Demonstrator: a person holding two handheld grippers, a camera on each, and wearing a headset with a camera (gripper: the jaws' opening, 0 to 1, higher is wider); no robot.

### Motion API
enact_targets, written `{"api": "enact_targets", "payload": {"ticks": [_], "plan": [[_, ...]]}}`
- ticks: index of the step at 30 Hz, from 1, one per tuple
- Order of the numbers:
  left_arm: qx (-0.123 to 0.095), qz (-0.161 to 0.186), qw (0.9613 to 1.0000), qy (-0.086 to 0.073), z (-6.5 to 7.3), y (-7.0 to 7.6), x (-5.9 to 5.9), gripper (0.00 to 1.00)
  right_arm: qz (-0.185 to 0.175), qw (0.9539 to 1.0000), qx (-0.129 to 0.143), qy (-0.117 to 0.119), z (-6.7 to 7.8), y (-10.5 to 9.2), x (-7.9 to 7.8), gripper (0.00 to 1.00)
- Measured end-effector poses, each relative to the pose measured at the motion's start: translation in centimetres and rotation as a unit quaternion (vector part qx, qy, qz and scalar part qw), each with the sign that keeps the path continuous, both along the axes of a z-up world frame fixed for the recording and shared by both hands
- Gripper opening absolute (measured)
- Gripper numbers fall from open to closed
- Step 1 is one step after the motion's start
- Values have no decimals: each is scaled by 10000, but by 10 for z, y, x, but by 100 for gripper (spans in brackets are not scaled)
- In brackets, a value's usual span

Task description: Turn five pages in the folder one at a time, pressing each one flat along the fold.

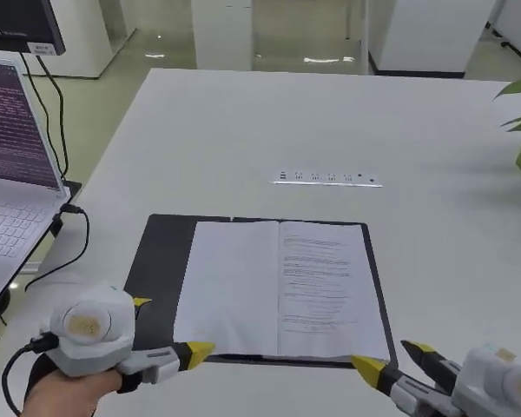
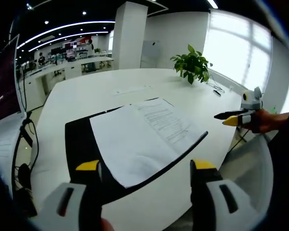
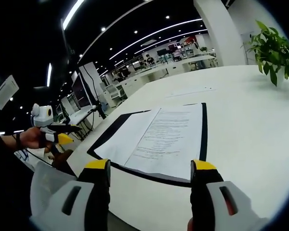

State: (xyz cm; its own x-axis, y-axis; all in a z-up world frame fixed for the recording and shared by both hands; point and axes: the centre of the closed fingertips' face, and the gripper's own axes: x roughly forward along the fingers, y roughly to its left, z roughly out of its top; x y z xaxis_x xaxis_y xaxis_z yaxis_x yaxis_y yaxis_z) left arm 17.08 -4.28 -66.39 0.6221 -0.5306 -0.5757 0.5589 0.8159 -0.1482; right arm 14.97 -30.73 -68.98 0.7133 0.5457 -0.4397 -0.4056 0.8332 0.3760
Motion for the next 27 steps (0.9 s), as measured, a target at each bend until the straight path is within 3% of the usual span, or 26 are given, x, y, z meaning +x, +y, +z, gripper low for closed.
{"api": "enact_targets", "payload": {"ticks": [4,9,20,27], "plan": [[-138,-221,9997,0,2,-19,6,73,-36,10000,12,-16,3,-3,1,67],[-137,-556,9984,33,2,-41,10,70,-43,10000,-8,-20,4,-5,1,67],[-170,-968,9951,64,-1,-81,23,74,-47,10000,22,-14,7,-11,2,68],[-265,-1224,9919,209,-6,-109,31,74,-69,10000,2,36,5,-13,1,68]]}}
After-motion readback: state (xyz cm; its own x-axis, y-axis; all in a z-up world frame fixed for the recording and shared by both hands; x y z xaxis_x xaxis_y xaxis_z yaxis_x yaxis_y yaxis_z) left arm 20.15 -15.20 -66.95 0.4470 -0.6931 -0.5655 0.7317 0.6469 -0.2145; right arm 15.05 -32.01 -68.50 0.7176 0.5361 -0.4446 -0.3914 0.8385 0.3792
